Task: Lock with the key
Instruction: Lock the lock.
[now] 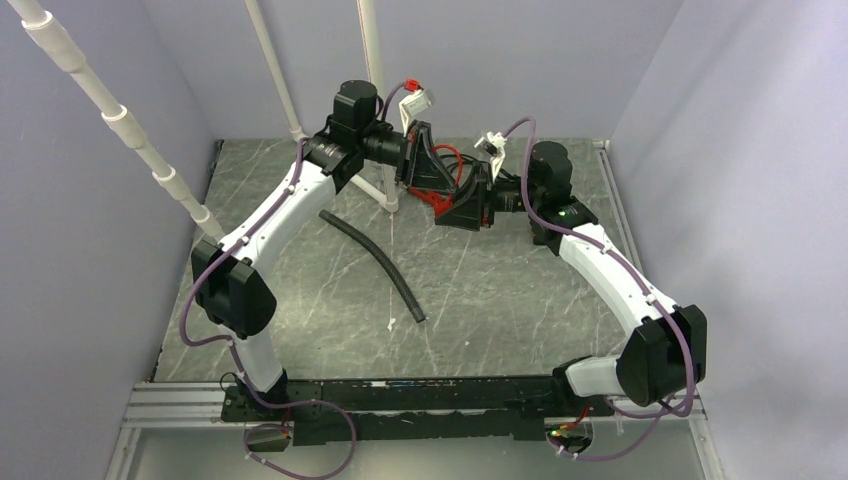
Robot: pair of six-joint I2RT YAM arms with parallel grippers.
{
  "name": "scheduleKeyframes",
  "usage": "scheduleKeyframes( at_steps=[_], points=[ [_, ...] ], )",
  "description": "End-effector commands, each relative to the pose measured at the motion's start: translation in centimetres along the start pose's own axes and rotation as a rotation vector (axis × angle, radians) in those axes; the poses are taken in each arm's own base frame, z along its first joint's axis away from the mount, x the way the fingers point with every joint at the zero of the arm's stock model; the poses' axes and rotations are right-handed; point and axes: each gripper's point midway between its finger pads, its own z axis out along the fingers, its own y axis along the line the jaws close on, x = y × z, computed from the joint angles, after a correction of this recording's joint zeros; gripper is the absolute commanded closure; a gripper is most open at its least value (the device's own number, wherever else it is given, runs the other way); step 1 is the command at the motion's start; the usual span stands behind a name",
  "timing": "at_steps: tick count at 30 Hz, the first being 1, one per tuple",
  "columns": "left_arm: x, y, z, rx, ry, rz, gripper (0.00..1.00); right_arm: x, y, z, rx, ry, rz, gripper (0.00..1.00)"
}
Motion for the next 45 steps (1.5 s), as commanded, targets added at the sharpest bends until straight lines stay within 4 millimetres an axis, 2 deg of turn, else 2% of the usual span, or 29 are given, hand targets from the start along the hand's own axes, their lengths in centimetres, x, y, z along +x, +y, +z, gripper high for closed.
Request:
scheduleKeyframes(
  at_steps=[1,3,5,11,21,23,24,25,28,30,31,33,35,38,45],
  points=[
    [-1.3,-1.4,-0.1,0.039,-0.001,0.075,1.00,-2.0,1.1,0.0,-0.034,-0.023,-0.072,0.65],
    [-1.1,-1.5,-0.1,0.042,0.003,0.071,1.00,-2.1,1.3,0.0,-0.036,-0.024,-0.075,0.57],
    [-1.0,-1.5,-0.1,0.044,0.006,0.070,1.00,-2.2,1.3,-0.1,-0.034,-0.024,-0.079,0.53],
    [-0.7,-1.5,-0.2,0.041,0.011,0.073,1.00,-2.3,1.3,-0.2,-0.034,-0.023,-0.080,0.56],
    [-1.1,-1.6,-0.2,0.032,0.007,0.080,1.00,-1.5,0.8,0.1,-0.029,-0.007,-0.069,0.75],
    [-1.1,-1.5,-0.2,0.025,0.006,0.077,1.00,-1.5,0.7,0.2,-0.027,-0.004,-0.070,0.85],
    [-1.1,-1.4,-0.2,0.019,0.005,0.076,1.00,-1.6,0.8,0.2,-0.027,-0.006,-0.074,0.95],
    [-1.2,-1.3,-0.2,0.007,0.003,0.074,0.95,-1.7,0.7,0.2,-0.025,-0.008,-0.077,1.00],
    [-1.6,-0.6,-1.2,-0.040,-0.027,0.061,0.59,-2.5,0.2,0.0,0.023,-0.041,-0.088,1.00],
    [-2.0,0.1,-2.8,-0.087,-0.063,0.044,0.40,-3.2,-0.1,-0.5,0.060,-0.074,-0.098,1.00],
    [-2.1,0.2,-3.5,-0.103,-0.076,0.041,0.36,-3.6,-0.2,-0.7,0.074,-0.092,-0.099,1.00],
    [-2.1,0.4,-4.6,-0.145,-0.089,0.051,0.36,-4.3,-0.4,-1.0,0.095,-0.123,-0.106,1.00],
    [-1.7,0.4,-4.8,-0.162,-0.080,0.064,0.38,-4.5,-0.4,-1.1,0.103,-0.140,-0.110,1.00],
    [-1.2,0.4,-4.7,-0.159,-0.076,0.045,0.41,-4.7,-0.2,-1.0,0.095,-0.155,-0.105,1.00],
    [-2.1,0.5,-3.9,-0.136,-0.112,0.023,0.38,-4.8,0.0,-0.8,0.084,-0.152,-0.113,1.00]
  ],
)
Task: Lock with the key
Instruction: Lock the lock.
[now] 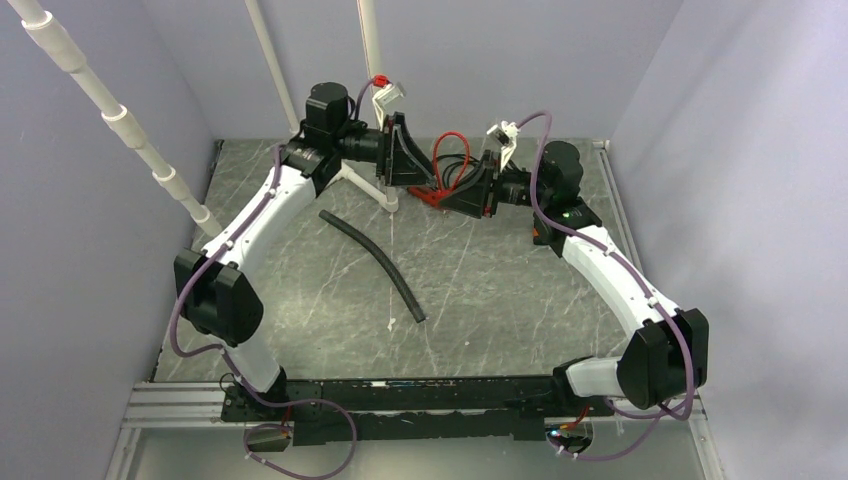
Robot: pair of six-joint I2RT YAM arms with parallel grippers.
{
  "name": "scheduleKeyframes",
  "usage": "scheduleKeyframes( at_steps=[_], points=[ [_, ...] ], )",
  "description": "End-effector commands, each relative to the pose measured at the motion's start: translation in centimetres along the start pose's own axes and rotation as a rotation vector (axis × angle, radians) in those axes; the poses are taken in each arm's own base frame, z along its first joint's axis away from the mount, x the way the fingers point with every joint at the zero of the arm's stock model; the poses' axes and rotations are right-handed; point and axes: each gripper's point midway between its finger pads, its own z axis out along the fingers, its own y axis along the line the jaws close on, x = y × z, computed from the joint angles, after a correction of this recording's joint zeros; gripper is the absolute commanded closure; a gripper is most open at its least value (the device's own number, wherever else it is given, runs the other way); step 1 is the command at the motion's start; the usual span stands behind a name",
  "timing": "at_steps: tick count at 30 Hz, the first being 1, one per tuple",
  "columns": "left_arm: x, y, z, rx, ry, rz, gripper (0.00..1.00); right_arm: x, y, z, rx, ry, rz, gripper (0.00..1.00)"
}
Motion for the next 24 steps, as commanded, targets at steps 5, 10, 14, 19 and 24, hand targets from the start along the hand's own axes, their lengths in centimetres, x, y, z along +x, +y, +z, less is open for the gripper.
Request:
scheduleKeyframes(
  at_steps=[5,10,14,19,24],
  points=[
    [-2.7,-2.7,0.8,0.060,-0.075,0.011,0.45,-2.1,1.6,0.0,-0.017,-0.049,-0.098,1.00],
    [-1.0,-3.2,1.8,0.073,-0.031,0.005,0.94,-2.6,1.3,0.0,0.009,-0.069,-0.102,1.00],
    [0.9,-3.2,2.7,0.029,0.047,0.081,1.00,-3.2,0.9,0.1,0.032,-0.078,-0.108,1.00],
    [3.6,-2.0,3.7,-0.079,0.183,0.202,1.00,-4.4,0.5,0.0,0.069,-0.101,-0.169,1.00],
    [5.3,-1.3,3.5,-0.097,0.220,0.064,1.00,-6.0,0.5,-0.5,0.118,-0.158,-0.247,1.00]
  ],
)
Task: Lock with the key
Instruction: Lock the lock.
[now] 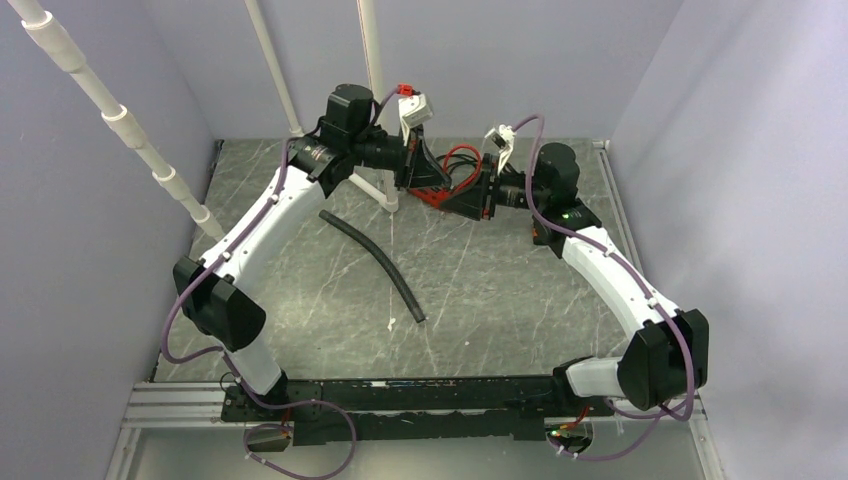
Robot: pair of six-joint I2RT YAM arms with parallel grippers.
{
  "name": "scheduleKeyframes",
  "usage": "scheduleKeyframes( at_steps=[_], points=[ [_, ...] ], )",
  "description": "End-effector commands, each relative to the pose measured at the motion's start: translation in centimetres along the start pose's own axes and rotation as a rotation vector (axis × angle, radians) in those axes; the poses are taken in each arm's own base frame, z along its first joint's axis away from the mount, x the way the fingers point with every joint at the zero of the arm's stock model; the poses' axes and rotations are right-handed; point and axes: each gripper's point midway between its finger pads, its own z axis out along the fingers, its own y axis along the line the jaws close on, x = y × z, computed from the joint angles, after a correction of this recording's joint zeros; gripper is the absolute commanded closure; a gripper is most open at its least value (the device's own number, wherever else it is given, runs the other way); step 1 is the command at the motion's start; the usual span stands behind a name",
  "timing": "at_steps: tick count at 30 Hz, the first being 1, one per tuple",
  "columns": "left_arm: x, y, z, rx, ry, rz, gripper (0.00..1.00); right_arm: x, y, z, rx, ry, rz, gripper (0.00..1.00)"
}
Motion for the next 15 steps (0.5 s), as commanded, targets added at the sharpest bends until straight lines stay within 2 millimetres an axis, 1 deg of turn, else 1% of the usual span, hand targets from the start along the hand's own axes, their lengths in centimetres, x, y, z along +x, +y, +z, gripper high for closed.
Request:
scheduleKeyframes(
  at_steps=[1,3,5,9,12,15],
  points=[
    [4.2,-1.8,0.5,0.072,0.117,-0.204,1.00,-7.1,1.2,-1.0,0.081,-0.198,-0.252,1.00],
    [4.1,-2.3,0.6,0.112,0.096,-0.295,1.00,-7.8,1.1,-1.4,0.106,-0.238,-0.265,1.00],
    [4.2,-2.2,0.9,0.114,0.090,-0.304,1.00,-8.3,0.9,-1.8,0.127,-0.274,-0.264,1.00],
    [4.1,-1.7,1.2,0.112,0.098,-0.305,1.00,-8.6,1.0,-1.9,0.120,-0.304,-0.260,1.00],
    [3.4,-1.5,1.1,0.123,0.083,-0.295,1.00,-8.7,1.1,-2.0,0.123,-0.317,-0.260,1.00],
    [2.2,-1.3,0.5,0.127,0.036,-0.291,1.00,-8.3,1.0,-2.0,0.125,-0.307,-0.259,1.00]
  ],
)
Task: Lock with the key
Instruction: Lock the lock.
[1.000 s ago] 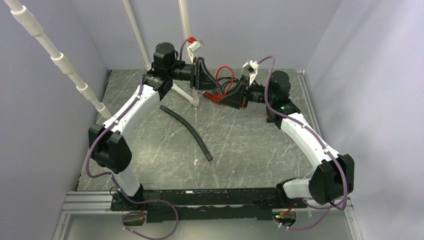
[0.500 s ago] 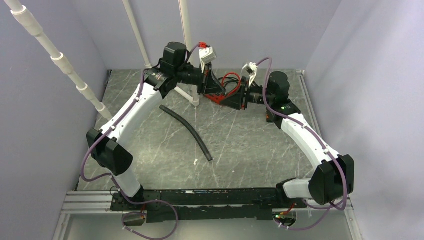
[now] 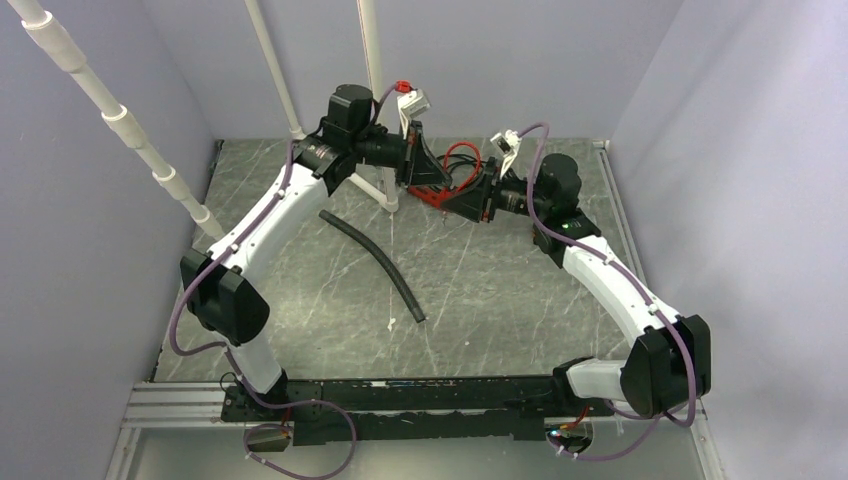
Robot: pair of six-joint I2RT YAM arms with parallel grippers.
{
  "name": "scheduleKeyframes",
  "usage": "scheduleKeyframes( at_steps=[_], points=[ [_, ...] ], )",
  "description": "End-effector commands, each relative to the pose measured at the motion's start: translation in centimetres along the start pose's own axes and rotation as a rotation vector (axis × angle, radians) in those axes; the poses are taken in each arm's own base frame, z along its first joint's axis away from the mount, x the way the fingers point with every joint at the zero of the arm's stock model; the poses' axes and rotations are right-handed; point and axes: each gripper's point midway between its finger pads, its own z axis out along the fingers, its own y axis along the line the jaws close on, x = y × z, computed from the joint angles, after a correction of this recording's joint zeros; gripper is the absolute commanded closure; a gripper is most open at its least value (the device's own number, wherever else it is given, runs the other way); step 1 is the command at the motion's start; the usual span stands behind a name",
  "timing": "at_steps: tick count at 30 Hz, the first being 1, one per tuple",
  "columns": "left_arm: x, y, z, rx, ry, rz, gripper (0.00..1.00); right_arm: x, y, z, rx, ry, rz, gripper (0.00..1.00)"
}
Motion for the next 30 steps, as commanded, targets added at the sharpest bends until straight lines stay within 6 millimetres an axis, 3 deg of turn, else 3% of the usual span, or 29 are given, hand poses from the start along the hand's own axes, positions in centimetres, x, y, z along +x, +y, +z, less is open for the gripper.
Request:
scheduleKeyframes(
  at_steps=[1,5,8,15,19,22,26,30],
  points=[
    [1.5,-1.9,-0.1,0.108,0.036,-0.147,1.00,-8.5,2.2,-1.3,0.028,-0.256,-0.263,1.00],
    [-0.8,-1.1,-1.2,0.078,-0.012,-0.076,0.99,-7.8,2.2,-1.5,0.032,-0.242,-0.252,1.00],
    [-1.4,-1.3,-1.4,0.099,0.007,-0.031,0.97,-7.8,2.3,-1.5,0.031,-0.243,-0.246,1.00],
    [-3.5,-1.4,-2.4,0.104,-0.049,0.029,0.65,-7.9,2.3,-1.4,0.024,-0.237,-0.243,1.00],
    [-7.2,0.4,-5.4,0.008,-0.191,0.052,0.52,-7.9,2.0,-1.5,0.039,-0.243,-0.218,1.00],
    [-8.3,1.7,-7.1,-0.082,-0.281,0.120,0.47,-8.6,1.5,-1.5,0.062,-0.274,-0.175,1.00],
    [-6.9,2.3,-6.9,-0.137,-0.318,0.125,0.48,-10.8,0.5,-2.0,0.103,-0.356,-0.081,1.00],
    [-5.1,2.2,-4.7,-0.136,-0.314,0.121,0.48,-12.6,0.1,-2.4,0.120,-0.421,0.006,1.00]
  ],
)
